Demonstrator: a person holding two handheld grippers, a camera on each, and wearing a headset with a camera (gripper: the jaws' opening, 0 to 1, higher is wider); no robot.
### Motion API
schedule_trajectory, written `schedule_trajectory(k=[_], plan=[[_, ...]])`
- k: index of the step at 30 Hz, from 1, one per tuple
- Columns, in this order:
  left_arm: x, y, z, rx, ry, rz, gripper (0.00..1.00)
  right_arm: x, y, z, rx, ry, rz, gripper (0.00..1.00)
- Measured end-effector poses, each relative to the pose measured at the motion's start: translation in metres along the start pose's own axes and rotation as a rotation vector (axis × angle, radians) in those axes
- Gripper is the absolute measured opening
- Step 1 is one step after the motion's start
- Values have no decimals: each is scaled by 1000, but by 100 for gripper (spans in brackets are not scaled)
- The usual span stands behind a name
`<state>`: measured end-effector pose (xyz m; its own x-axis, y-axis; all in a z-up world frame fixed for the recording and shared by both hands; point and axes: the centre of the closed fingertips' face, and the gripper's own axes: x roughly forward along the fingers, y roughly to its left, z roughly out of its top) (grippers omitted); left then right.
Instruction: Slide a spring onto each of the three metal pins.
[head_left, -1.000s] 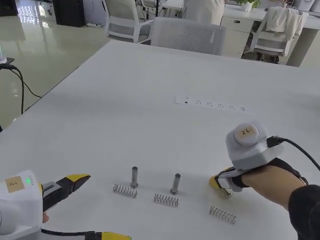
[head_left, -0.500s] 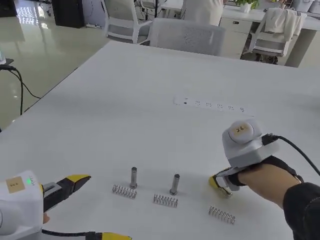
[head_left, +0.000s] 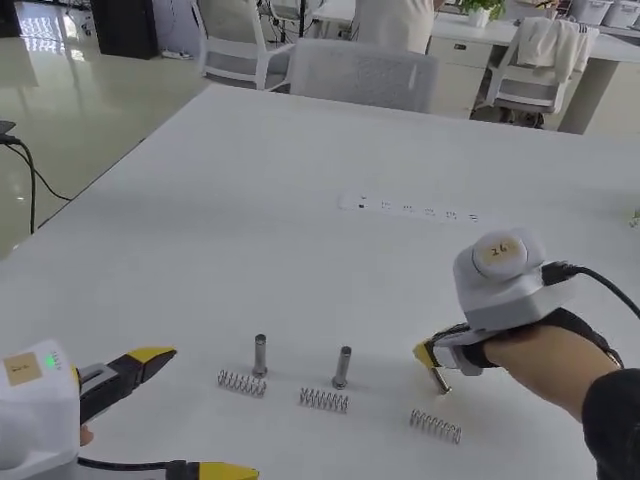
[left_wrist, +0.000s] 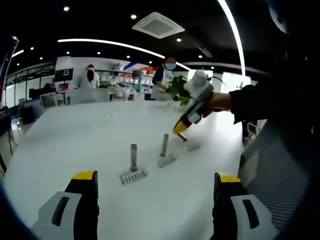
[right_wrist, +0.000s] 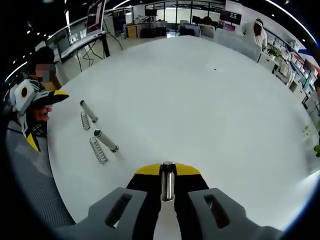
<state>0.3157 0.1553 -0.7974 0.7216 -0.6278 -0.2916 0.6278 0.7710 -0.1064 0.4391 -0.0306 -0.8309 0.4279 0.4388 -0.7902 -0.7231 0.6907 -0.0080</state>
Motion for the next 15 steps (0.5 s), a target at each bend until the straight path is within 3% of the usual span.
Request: schedule_trajectory(k=[15], plan=[[-2,2,4,9,-6,-1,93,-14,6,0,-16,-41,-2,5]])
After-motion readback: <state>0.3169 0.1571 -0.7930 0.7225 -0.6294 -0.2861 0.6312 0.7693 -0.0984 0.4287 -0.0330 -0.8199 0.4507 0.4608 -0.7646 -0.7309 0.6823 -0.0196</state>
